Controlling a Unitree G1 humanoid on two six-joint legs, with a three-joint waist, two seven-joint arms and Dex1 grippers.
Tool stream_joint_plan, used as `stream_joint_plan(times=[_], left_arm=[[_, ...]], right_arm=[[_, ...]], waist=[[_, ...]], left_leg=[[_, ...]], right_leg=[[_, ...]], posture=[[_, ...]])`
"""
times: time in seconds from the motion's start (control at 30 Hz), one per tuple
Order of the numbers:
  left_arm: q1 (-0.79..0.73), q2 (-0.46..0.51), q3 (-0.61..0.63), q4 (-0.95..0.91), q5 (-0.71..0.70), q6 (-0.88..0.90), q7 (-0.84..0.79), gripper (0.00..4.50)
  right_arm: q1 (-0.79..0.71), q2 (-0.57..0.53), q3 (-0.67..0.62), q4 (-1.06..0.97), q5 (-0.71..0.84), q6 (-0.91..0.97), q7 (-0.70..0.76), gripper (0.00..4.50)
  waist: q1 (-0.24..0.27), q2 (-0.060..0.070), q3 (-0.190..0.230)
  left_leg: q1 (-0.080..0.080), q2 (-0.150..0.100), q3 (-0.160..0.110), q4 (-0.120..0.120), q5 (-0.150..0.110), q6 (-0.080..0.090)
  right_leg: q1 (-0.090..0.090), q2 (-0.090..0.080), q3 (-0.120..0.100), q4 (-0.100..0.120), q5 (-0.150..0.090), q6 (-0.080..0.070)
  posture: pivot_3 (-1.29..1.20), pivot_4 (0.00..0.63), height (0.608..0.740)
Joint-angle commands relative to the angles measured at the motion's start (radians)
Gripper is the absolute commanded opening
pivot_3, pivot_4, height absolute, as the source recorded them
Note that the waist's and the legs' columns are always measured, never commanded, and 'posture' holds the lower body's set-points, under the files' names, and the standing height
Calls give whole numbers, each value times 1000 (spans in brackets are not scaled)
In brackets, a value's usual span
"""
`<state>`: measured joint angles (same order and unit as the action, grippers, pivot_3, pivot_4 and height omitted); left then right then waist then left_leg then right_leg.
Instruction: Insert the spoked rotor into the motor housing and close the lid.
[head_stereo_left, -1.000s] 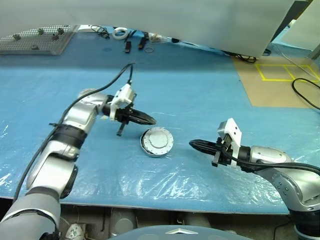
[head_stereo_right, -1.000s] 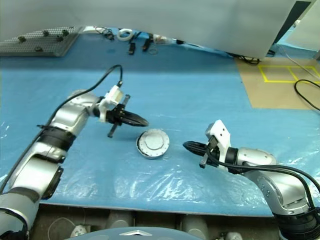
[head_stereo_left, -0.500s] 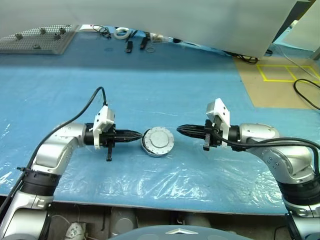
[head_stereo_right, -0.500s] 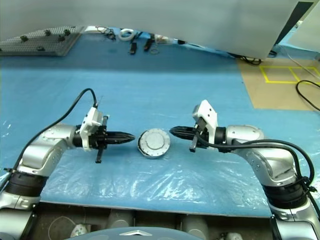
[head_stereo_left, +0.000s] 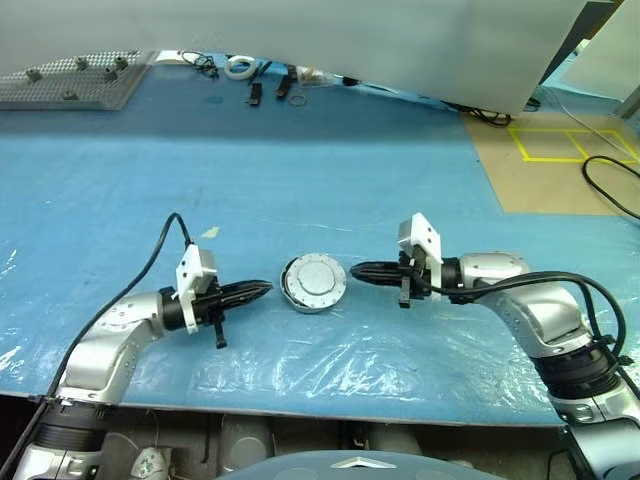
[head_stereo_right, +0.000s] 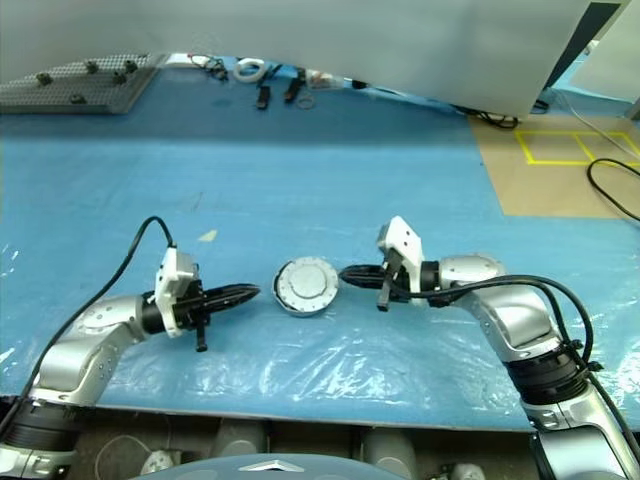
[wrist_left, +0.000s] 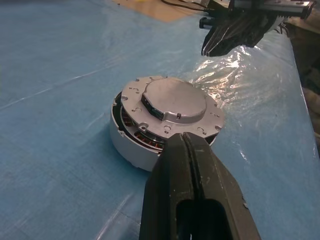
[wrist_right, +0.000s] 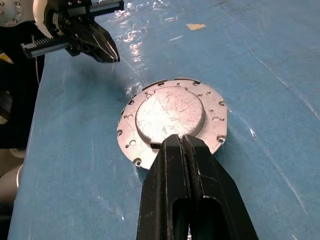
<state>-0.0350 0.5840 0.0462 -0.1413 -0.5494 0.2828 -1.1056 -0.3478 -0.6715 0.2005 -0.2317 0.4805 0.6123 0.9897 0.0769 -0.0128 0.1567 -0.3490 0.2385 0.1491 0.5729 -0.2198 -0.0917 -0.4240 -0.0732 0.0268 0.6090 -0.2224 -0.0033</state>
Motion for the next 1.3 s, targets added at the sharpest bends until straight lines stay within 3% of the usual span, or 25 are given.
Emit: stream_joint_plan(times=[0.03, 0.43, 0.8, 1.0, 1.3], left_arm=[[6, 10, 33, -40, -8, -25, 1, 0], [33, 2, 51, -63, 3, -47, 21, 0], [142, -1, -9, -66, 133, -223, 20, 0], [166, -18, 23, -75, 109, -252, 49, 0], [195, -43, 8, -39, 167, -359, 82, 0]], right_arm=[[-27, 9, -6, 21, -27, -59, 29, 572], [-35, 48, 43, 110, -108, -161, 102, 4486], [-132, 86, 99, 213, -186, -271, 195, 4486], [-162, 81, 79, 215, -166, -248, 238, 4486], [-201, 150, 80, 233, -183, -268, 214, 4486]], waist=[[-2, 0, 0], [-9, 0, 0], [-12, 0, 0], [-8, 0, 0], [-16, 0, 0]], left_leg=[[0, 0, 0, 0, 0, 0], [0, 0, 0, 2, 0, 1], [1, 1, 1, 4, 0, 2], [1, 2, 1, 4, 1, 2], [1, 2, 1, 5, 1, 2]], right_leg=[[0, 0, 0, 0, 0, 0], [0, 0, 0, 1, 0, -1], [0, 0, 0, 2, 0, -1], [0, 0, 0, 3, 0, -2], [0, 0, 0, 7, -1, -3]], posture=[[0, 150, 740], [0, 150, 740], [0, 150, 740], [0, 150, 740], [0, 150, 740]])
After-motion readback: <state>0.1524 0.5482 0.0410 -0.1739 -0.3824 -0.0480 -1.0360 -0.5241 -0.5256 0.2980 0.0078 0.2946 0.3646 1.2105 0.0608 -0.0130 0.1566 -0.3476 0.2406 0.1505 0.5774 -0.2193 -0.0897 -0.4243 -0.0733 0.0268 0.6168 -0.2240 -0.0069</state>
